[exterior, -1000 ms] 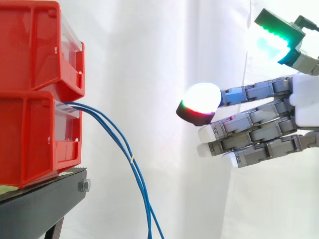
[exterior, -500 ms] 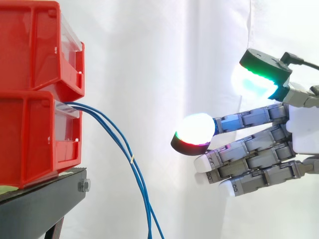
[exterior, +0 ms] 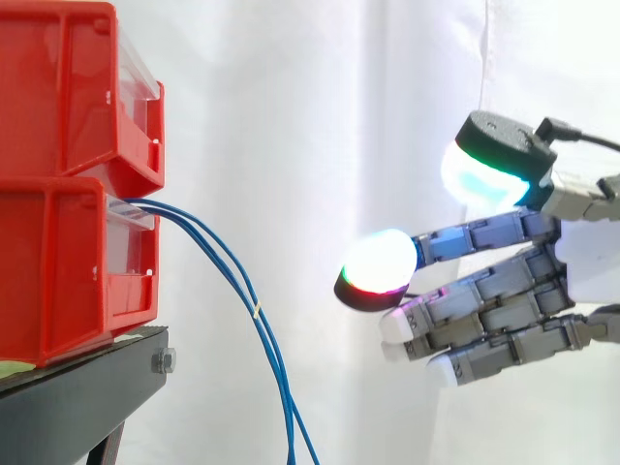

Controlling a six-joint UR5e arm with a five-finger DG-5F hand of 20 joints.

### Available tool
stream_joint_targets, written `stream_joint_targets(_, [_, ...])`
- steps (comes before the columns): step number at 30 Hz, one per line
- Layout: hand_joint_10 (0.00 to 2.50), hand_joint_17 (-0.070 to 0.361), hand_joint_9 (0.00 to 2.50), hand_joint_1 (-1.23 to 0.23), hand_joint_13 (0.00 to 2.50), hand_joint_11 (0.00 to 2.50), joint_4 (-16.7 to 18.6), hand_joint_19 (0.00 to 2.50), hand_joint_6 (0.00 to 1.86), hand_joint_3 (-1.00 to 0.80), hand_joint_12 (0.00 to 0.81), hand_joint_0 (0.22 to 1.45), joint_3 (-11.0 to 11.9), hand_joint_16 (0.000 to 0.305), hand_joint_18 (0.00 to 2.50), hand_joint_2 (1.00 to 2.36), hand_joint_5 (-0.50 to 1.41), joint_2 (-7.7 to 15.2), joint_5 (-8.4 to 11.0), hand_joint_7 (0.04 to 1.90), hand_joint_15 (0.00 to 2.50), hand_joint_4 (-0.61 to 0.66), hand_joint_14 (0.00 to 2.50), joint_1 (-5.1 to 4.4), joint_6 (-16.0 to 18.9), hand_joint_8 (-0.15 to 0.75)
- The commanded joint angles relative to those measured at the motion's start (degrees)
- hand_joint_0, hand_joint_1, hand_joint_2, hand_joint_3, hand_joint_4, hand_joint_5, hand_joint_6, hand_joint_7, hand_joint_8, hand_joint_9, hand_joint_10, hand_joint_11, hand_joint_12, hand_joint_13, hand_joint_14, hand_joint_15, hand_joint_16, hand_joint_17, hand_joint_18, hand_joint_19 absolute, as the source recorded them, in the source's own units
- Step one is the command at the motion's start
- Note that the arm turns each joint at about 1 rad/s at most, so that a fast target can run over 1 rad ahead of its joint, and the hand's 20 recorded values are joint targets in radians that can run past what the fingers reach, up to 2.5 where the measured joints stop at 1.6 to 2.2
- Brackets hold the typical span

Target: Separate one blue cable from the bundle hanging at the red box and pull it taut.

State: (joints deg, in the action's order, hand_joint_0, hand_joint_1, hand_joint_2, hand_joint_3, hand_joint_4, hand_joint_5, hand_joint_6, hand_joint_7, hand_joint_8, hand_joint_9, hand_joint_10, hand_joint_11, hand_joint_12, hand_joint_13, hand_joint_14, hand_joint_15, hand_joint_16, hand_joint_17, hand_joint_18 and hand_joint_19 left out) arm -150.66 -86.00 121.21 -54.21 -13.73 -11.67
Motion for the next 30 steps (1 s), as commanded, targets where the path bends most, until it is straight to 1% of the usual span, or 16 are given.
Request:
stream_joint_targets(1, [0.01,0.077,0.53,-0.68,0.52,0.23,0.37,0.24,0.5,-0.5,0.307,0.54,0.74,0.034,0.43,1.0,-0.2,1.66,0.15,0.84,0.15,0.26,0.01,-0.15,-0.28,0.325])
stream_joint_targets(2, [0.01,0.077,0.53,-0.68,0.52,0.23,0.46,0.24,0.5,-0.5,0.308,0.54,0.92,0.034,0.43,1.0,-0.2,2.63,0.07,0.84,0.14,0.26,0.01,-0.15,-0.1,0.325])
stream_joint_targets(3, [0.01,0.077,0.53,-0.68,0.52,0.23,0.63,0.25,0.5,-0.5,0.307,0.54,2.94,0.034,0.43,1.0,-0.2,4.39,0.07,0.84,0.15,0.26,0.01,-0.07,0.69,0.325])
stream_joint_targets(5, [0.01,0.077,0.53,-0.68,0.52,0.23,0.28,0.24,0.5,-0.5,0.307,0.54,4.87,0.034,0.43,1.0,-0.2,6.15,-0.29,0.84,0.15,0.27,0.01,0.02,2.09,0.325])
stream_joint_targets(7, [0.01,0.077,0.53,-0.68,0.52,0.23,0.19,0.24,0.5,-0.5,0.308,0.54,7.16,0.034,0.43,1.0,-0.2,8.26,-1.43,0.84,0.15,0.26,0.01,0.2,3.24,0.326])
stream_joint_targets(9, [0.01,0.077,0.54,-0.67,0.52,0.23,0.28,0.25,0.5,-0.5,0.308,0.54,8.56,0.034,0.43,1.0,-0.2,9.75,-2.13,0.84,0.15,0.27,0.01,0.2,3.5,0.324])
stream_joint_targets(10, [0.01,0.078,0.54,-0.67,0.52,0.23,0.11,0.25,0.5,-0.5,0.309,0.54,10.5,0.034,0.43,1.0,-0.2,11.42,-2.75,0.84,0.15,0.27,0.01,0.2,3.59,0.325])
stream_joint_targets(11, [0.01,0.077,0.54,-0.67,0.52,0.23,0.11,0.25,0.5,-0.5,0.308,0.54,11.47,0.034,0.43,1.0,-0.2,12.39,-3.01,0.84,0.15,0.26,0.01,0.2,3.68,0.325])
stream_joint_targets(12, [0.01,0.078,0.54,-0.67,0.52,0.23,0.11,0.24,0.5,-0.5,0.309,0.54,11.47,0.034,0.43,1.0,-0.2,12.39,-3.01,0.84,0.15,0.27,0.01,0.2,3.68,0.325])
stream_joint_targets(14, [0.01,0.078,0.53,-0.67,0.52,0.23,0.11,0.24,0.5,-0.5,0.309,0.54,13.14,0.034,0.43,1.0,-0.2,13.97,-3.71,0.84,0.15,0.27,0.01,0.2,3.94,0.325])
stream_joint_targets(16, [0.01,0.078,0.53,-0.67,0.52,0.24,0.02,0.25,0.5,-0.5,0.308,0.54,14.28,0.034,0.43,1.0,-0.2,14.5,-4.86,0.84,0.16,0.27,0.01,0.29,4.38,0.325])
stream_joint_targets(18, [0.01,0.078,0.54,-0.67,0.53,0.23,0.37,0.25,0.5,-0.5,0.309,0.54,14.54,0.034,0.43,1.0,-0.2,14.5,-6.35,0.85,0.16,0.27,0.01,0.11,4.12,0.326])
stream_joint_targets(21, [0.01,0.078,0.54,-0.66,0.54,0.23,0.19,0.25,0.5,-0.5,0.313,0.54,14.54,0.035,0.43,1.0,-0.19,14.5,-6.97,0.85,0.16,0.28,0.01,0.02,4.29,0.326])
stream_joint_targets(24, [0.01,0.079,0.55,-0.66,0.55,0.24,0.37,0.26,0.5,-0.5,0.315,0.54,14.54,0.035,0.45,1.0,-0.19,14.5,-8.99,0.86,0.17,0.29,0.01,0.02,4.64,0.329])
stream_joint_targets(26, [0.01,0.079,0.57,-0.66,0.56,0.26,0.55,0.26,0.5,-0.5,0.315,0.54,14.45,0.035,0.45,1.0,-0.18,14.58,-11.01,0.87,0.18,0.3,0.01,0.02,5.17,0.332])
stream_joint_targets(30, [0.01,0.077,0.59,-0.64,0.59,0.27,0.28,0.28,0.5,-0.5,0.312,0.55,14.54,0.034,0.46,1.0,-0.17,14.5,-11.8,0.91,0.2,0.31,0.01,0.2,6.22,0.332])
